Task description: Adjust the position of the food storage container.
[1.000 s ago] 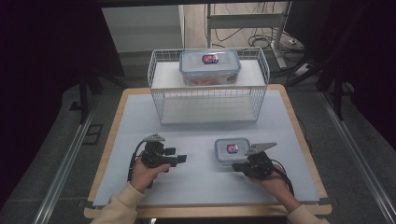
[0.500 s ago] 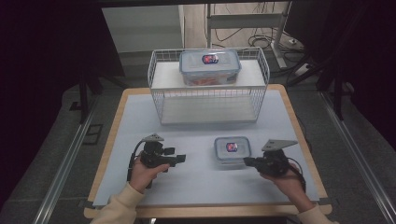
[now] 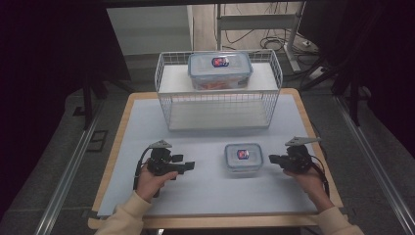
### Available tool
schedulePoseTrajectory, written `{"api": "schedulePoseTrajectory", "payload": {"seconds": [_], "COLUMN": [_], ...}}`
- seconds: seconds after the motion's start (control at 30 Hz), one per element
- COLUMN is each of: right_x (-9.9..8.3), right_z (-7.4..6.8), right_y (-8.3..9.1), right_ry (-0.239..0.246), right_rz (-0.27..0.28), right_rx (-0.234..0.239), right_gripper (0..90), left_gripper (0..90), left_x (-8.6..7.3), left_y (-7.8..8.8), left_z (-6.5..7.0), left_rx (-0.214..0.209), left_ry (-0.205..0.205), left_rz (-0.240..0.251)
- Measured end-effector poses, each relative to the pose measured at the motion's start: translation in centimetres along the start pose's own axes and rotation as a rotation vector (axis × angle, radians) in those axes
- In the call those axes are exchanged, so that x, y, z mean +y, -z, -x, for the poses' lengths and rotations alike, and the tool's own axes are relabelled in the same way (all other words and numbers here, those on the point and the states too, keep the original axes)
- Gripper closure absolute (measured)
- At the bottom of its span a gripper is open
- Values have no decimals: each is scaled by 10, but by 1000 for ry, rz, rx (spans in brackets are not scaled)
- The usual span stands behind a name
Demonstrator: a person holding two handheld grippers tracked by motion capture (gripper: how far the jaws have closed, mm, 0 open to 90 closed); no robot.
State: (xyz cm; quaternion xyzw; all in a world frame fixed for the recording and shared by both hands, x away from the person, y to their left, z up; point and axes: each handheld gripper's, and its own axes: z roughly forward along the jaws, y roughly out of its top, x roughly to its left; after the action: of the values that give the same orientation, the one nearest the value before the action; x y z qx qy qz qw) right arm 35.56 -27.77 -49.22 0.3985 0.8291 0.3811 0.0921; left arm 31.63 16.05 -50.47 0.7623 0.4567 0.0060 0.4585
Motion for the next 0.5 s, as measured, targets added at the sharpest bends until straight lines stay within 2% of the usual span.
{"api": "schedulePoseTrajectory", "payload": {"seconds": [0.07, 0.2, 0.5], "right_x": [2, 4, 7], "right_z": [-5, -10, -13], "right_y": [-8, -12, -14], "right_ry": [25, 37, 27], "right_rz": [-26, -34, -23], "right_rx": [-28, -42, -36], "right_gripper": [897, 898, 898], "left_gripper": [315, 315, 316], "left_x": [0, 0, 0], "left_y": [1, 3, 4], "left_z": [-1, 0, -2], "left_rx": [0, 1, 6], "left_ry": [-2, -1, 10], "left_rz": [1, 9, 13]}}
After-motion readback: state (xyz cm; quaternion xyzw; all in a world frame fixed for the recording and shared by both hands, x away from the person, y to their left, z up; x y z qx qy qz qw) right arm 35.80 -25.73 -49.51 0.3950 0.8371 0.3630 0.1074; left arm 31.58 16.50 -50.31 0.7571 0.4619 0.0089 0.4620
